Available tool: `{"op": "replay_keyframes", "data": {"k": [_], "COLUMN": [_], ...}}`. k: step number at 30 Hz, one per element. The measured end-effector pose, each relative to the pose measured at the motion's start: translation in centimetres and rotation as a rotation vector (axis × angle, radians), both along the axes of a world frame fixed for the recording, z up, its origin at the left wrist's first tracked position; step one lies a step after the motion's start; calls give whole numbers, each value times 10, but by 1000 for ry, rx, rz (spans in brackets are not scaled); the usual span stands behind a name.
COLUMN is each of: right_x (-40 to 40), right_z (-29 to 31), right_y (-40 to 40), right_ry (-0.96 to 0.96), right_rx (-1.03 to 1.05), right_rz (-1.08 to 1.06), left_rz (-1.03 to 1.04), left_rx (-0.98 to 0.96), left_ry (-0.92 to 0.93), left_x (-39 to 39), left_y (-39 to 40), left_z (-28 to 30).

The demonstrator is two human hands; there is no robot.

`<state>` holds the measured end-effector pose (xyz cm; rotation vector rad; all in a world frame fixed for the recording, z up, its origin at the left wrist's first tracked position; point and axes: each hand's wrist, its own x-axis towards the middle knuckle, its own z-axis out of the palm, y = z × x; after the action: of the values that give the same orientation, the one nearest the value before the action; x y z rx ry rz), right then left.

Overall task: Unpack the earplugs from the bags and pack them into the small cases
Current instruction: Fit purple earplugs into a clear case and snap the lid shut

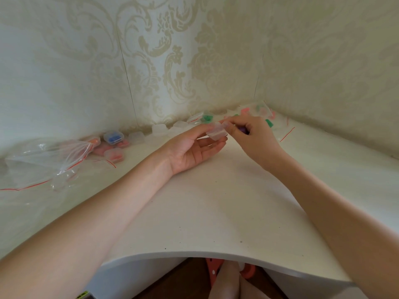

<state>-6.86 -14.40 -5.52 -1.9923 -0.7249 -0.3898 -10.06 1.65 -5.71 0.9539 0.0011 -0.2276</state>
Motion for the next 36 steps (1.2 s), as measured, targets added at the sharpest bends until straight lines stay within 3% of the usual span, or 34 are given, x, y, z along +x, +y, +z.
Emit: {"op": "replay_keyframes", "data": {"k": [11, 19, 23, 26, 30, 33, 36], "right_x": [2, -2, -5, -4, -5, 0, 5], "right_z": [-1, -1, -1, 4, 6, 3, 6], "right_y": [3, 4, 6, 4, 2, 4, 7], "right_ry": [116, 134, 185, 219, 331, 511, 746], "right_rx": [17, 39, 83, 176, 182, 187, 437], "right_rz": [125, 59, 20, -46, -58, -50, 19], "left_rz": [-75, -62, -35, -136, -278, -156, 2], "left_rx": [-62, -112, 32, 152, 129, 91, 34], "left_ry": [-29, 3, -12, -29, -10, -1, 6], "left_x": [1, 3, 6, 3, -2, 1, 4], "left_y": [6, 2, 1, -2, -5, -3, 0], "left_z": [0, -5, -3, -3, -4, -6, -5]}}
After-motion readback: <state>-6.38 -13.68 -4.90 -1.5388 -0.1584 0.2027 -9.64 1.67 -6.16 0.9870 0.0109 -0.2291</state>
